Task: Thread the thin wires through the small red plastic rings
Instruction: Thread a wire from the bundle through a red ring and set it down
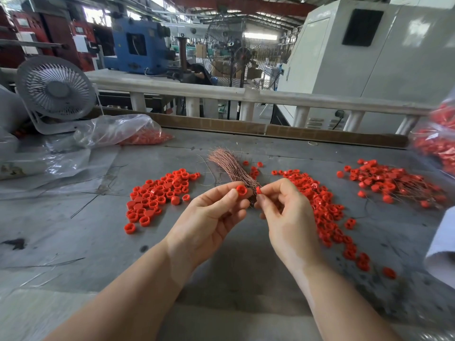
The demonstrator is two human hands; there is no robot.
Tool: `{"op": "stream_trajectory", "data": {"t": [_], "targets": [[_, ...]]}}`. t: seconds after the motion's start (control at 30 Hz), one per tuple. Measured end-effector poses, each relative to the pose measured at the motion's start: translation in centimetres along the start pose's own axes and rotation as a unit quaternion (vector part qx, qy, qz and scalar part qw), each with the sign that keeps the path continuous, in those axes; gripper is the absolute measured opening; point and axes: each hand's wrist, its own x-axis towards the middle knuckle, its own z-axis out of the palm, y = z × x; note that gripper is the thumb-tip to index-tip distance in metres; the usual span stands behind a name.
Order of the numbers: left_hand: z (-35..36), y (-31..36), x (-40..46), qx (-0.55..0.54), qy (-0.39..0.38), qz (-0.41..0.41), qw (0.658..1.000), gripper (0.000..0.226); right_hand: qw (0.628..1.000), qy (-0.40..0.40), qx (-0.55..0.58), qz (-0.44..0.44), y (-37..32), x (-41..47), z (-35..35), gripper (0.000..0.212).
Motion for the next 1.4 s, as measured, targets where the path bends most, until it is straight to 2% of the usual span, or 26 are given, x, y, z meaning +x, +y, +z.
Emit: {"op": "stream_trajectory", "data": {"t": [0.33, 0.57, 0.77, 1.0, 1.23, 1.3, 1.4], "targets": [[0.31, 0.26, -0.2, -0.048, -0.008, -0.028, 0.998, 0.018, 0.992, -0.068, 0.081, 0.067, 0.0, -0.15, 0.19, 0.014], [0.43, 0.17, -0.3, -0.041, -0.034, -0.04, 0.998, 0.018, 0.985, -0.098, 0.104, 0.097, 0.26, -0.2, 0.27, 0.024], [0.5, -0.19, -0.23, -0.006, -0.047, -0.004, 0.999, 0.016, 0.977, -0.103, 0.137, 0.13, 0.2, -0.25, 0.24, 0.02], [0.64, -0.48, -0.22, 0.029, -0.027, 0.054, 0.998, 0.015, 0.972, -0.105, 0.133, 0.16, 0.05, -0.29, 0.25, 0.02], [0.51, -0.28, -0.08, -0.004, -0.019, 0.042, 0.999, 0.016, 0.979, -0.062, 0.11, 0.161, 0.2, -0.13, 0.01, 0.012], [0.4, -0.2, -0.03, -0.009, -0.014, 0.036, 0.999, 0.016, 0.988, -0.053, 0.061, 0.134, 0.19, -0.04, -0.1, 0.012], [-0.03, -0.02, 0.16, -0.015, 0.014, 0.038, 0.999, 0.016, 0.993, -0.063, -0.08, 0.065, 0.14, -0.17, -0.21, 0.011]]}}
